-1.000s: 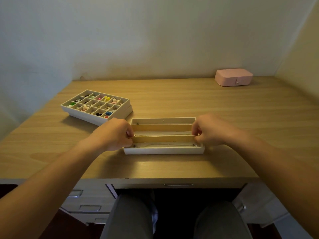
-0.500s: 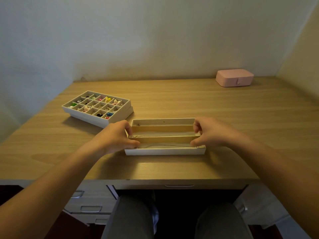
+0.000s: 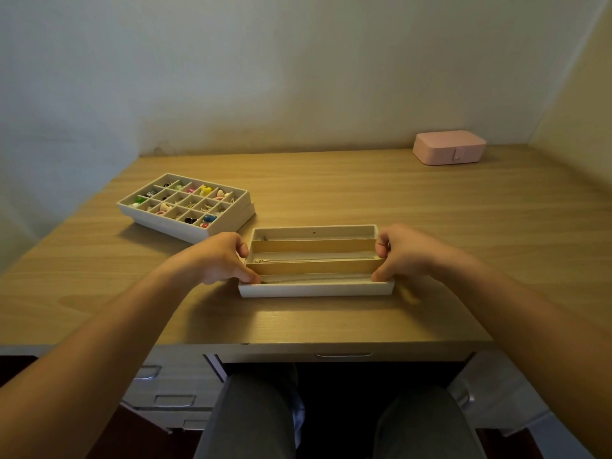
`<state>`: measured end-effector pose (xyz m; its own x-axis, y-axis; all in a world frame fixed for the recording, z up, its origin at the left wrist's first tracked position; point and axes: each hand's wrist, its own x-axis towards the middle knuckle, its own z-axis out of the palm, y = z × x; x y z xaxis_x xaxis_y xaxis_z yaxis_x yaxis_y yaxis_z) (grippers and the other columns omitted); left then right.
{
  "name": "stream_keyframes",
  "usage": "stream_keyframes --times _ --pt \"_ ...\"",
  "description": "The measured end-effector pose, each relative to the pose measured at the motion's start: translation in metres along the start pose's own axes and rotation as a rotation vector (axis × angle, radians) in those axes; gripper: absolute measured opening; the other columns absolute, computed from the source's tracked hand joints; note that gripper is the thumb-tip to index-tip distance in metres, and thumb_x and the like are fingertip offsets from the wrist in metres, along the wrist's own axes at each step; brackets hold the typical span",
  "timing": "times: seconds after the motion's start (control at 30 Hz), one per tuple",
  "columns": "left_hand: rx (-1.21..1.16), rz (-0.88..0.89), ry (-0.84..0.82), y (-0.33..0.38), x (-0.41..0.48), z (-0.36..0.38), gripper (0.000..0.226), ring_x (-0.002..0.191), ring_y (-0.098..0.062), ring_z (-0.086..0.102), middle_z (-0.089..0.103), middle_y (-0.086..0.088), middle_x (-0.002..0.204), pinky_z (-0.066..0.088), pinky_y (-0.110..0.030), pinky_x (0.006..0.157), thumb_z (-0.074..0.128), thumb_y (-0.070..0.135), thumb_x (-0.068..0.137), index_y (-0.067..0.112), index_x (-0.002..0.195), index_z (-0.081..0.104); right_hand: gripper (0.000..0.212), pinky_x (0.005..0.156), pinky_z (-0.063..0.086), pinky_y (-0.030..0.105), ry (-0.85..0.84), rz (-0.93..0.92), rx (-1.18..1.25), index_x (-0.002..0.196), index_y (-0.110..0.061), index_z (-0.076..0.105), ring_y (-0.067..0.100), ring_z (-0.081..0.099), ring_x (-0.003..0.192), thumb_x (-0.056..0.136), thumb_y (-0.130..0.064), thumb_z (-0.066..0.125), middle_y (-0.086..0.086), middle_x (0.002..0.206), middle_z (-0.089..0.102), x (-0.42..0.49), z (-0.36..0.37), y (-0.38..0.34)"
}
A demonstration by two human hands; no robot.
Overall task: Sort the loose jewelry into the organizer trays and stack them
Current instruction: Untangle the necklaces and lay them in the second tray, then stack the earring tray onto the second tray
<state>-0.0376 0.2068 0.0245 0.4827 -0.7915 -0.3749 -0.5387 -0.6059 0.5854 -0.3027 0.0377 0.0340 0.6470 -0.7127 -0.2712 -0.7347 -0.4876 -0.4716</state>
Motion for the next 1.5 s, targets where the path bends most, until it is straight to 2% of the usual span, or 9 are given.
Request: stream_keyframes --times 0.17,0.37,0.53,0.83,0.9,1.07,1.2,1.33,1.5 --pt "-0.066 -0.031 -0.052 0.001 -0.004 -0.003 0.039 0.053 -0.016 0.034 0.051 -0.007 0.068 0.024 -0.025 0.042 0.086 0.020 0.077 0.015 0.093 0.051 0.032 0.072 0.054 0.041 -0.032 0.009 0.083 0.081 -0.016 0.058 0.020 0.056 0.076 0.073 -0.012 0.089 0.006 0.081 0.062 -0.001 -0.003 0.001" --pt "-0.080 -0.030 -0.055 0.000 -0.010 0.001 0.035 0.057 -0.017 0.039 0.055 -0.007 0.068 0.028 -0.027 0.048 0.082 0.031 0.081 0.013 0.090 0.053 0.029 0.079 0.059 0.046 -0.009 0.007 0.103 0.086 -0.015 0.058 0.021 0.060 0.079 0.076 -0.012 0.086 0.008 0.086 0.065 -0.005 -0.001 0.002" --pt "-0.231 -0.073 -0.020 -0.007 -0.013 0.001 0.042 0.054 -0.013 0.050 0.062 -0.004 0.067 0.032 -0.023 0.047 0.068 0.049 0.090 0.010 0.107 0.064 0.021 0.064 0.057 0.030 0.004 0.093 0.295 0.102 -0.018 0.054 0.018 0.065 0.085 0.093 -0.026 0.071 0.008 0.101 0.064 -0.011 -0.001 0.005" --pt "-0.235 -0.027 0.080 -0.006 -0.013 0.010 0.020 0.053 -0.012 0.055 0.061 -0.003 0.066 0.039 -0.022 0.047 0.059 0.032 0.099 0.013 0.103 0.064 0.006 0.063 0.057 0.030 0.071 0.158 0.420 0.098 -0.018 0.062 0.016 0.067 0.070 0.101 -0.022 0.059 0.006 0.086 0.068 -0.007 0.005 0.008" --pt "-0.166 0.009 0.178 -0.005 -0.012 0.010 0.024 0.056 -0.014 0.057 0.066 -0.003 0.069 0.042 -0.024 0.051 0.058 0.032 0.100 0.010 0.098 0.068 0.007 0.062 0.058 0.029 0.097 0.168 0.425 0.101 -0.017 0.064 0.016 0.068 0.069 0.099 -0.022 0.061 0.006 0.086 0.069 -0.004 0.006 0.009" --pt "0.270 0.160 0.746 -0.015 -0.010 -0.007 0.021 0.088 -0.021 0.064 0.069 0.000 0.097 0.057 -0.040 0.072 0.067 0.040 0.092 0.025 0.105 0.059 0.008 0.055 0.055 0.026 0.152 0.187 0.428 0.099 -0.016 0.068 0.017 0.070 0.069 0.097 -0.022 0.064 0.007 0.087 0.071 0.003 0.008 0.010" --pt "0.375 0.039 0.739 -0.021 -0.001 -0.016 0.035 0.095 -0.026 0.063 0.069 -0.005 0.111 0.053 -0.040 0.071 0.069 0.042 0.090 0.023 0.115 0.053 0.011 0.056 0.059 0.030 0.190 0.204 0.497 0.095 -0.010 0.070 0.017 0.071 0.062 0.096 -0.017 0.062 0.010 0.085 0.073 0.010 0.013 0.002" --pt "0.225 -0.018 0.746 -0.030 0.004 -0.023 0.039 0.089 -0.020 0.055 0.061 0.001 0.102 0.046 -0.037 0.068 0.063 0.050 0.091 0.024 0.115 0.050 0.016 0.064 0.064 0.039 0.191 0.240 0.577 0.094 -0.004 0.073 0.022 0.074 0.063 0.093 -0.017 0.063 0.013 0.083 0.075 0.017 0.022 -0.007" --pt "-0.028 -0.103 0.914 -0.059 0.013 -0.059 0.036 0.099 -0.035 0.060 0.063 -0.012 0.110 0.050 -0.042 0.079 0.052 0.045 0.094 0.017 0.117 0.050 0.024 0.073 0.047 0.035 0.447 0.095 -0.020 0.103 -0.019 0.059 0.023 0.057 0.086 0.091 -0.040 0.061 0.000 0.094 0.060 0.017 0.004 -0.049"
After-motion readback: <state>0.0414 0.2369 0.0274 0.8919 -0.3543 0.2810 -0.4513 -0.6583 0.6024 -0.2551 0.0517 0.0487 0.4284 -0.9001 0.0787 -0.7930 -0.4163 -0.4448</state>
